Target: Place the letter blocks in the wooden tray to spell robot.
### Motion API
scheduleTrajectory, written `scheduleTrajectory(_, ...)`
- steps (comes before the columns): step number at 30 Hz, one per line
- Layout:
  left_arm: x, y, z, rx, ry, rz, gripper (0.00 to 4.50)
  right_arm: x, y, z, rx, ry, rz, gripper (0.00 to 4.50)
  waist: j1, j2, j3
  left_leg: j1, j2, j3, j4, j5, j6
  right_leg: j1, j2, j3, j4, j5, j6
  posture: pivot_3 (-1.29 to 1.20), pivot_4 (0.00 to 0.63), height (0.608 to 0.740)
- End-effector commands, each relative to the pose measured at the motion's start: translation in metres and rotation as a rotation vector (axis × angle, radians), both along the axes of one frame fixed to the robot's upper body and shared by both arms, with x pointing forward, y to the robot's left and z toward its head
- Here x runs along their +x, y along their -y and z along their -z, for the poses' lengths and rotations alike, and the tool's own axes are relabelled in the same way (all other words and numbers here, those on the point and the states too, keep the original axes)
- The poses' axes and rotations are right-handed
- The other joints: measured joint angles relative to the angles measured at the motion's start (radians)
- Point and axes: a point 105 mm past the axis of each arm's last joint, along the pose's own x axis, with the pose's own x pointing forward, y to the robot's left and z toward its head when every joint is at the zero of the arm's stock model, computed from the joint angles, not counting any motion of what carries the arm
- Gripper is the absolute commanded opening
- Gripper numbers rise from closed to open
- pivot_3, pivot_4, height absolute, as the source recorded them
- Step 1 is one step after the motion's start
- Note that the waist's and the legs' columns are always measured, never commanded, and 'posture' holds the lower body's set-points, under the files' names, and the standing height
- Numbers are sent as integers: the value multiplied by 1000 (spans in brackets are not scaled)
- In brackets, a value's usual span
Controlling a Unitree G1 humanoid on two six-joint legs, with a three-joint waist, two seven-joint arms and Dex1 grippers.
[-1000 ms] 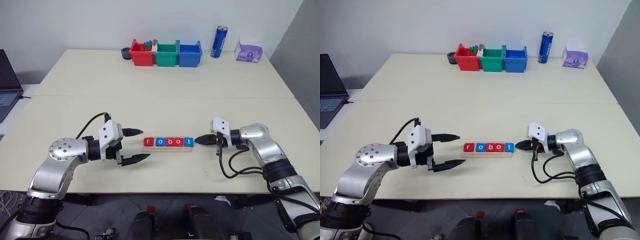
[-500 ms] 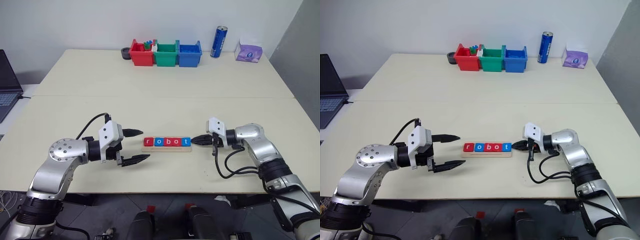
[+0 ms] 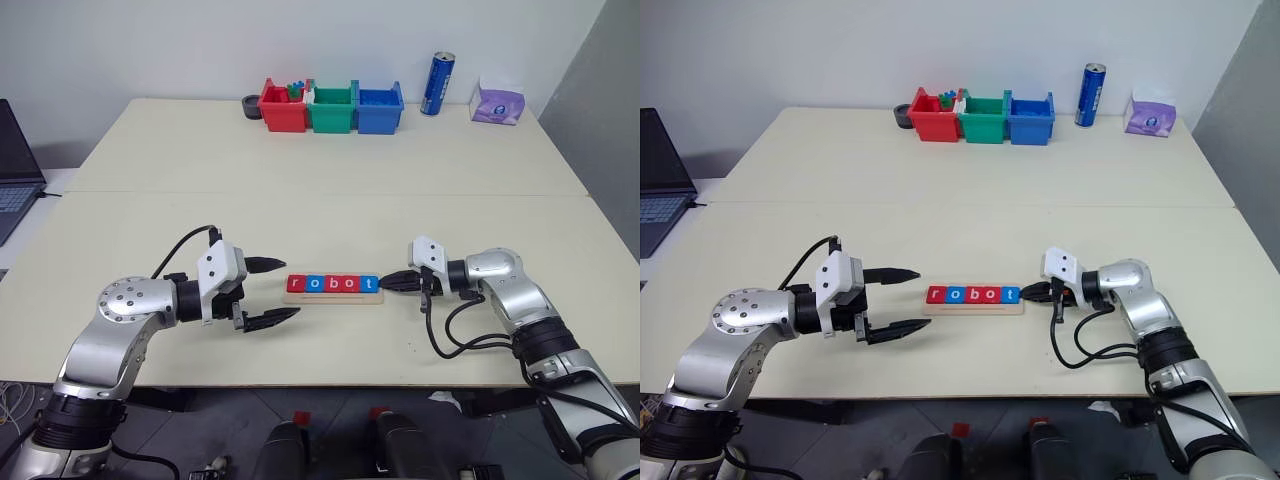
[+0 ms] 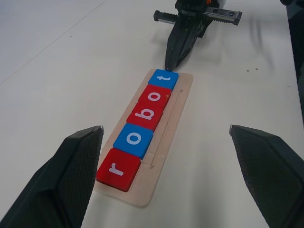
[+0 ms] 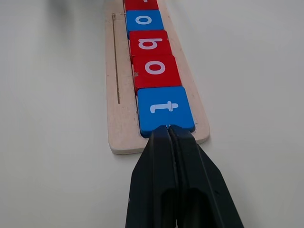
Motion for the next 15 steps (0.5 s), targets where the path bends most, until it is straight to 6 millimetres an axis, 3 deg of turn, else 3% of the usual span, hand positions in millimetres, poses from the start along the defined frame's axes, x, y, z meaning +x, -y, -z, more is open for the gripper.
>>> scheduleTrajectory(1, -1, 1, -14, 1, 58, 13, 4500, 2, -7, -13, 9, 57, -30, 57, 0, 0, 0, 0, 0, 0, 0, 0, 0, 0, 0, 0, 0, 0, 0, 0, 150, 740)
scheduleTrajectory(10, -1, 1, -13, -2, 55, 4, 4500, 2, -6, -19, 21, 57, -27, 57, 0, 0, 0, 0, 0, 0, 0, 0, 0, 0, 0, 0, 0, 0, 0, 0, 150, 740)
scheduleTrajectory(15, 5, -9, -15, -23, 33, -94, 4500, -3, 8, -41, 44, 53, 0, 211, 0, 0, 0, 0, 0, 0, 0, 0, 0, 0, 0, 0, 0, 0, 0, 0, 150, 740)
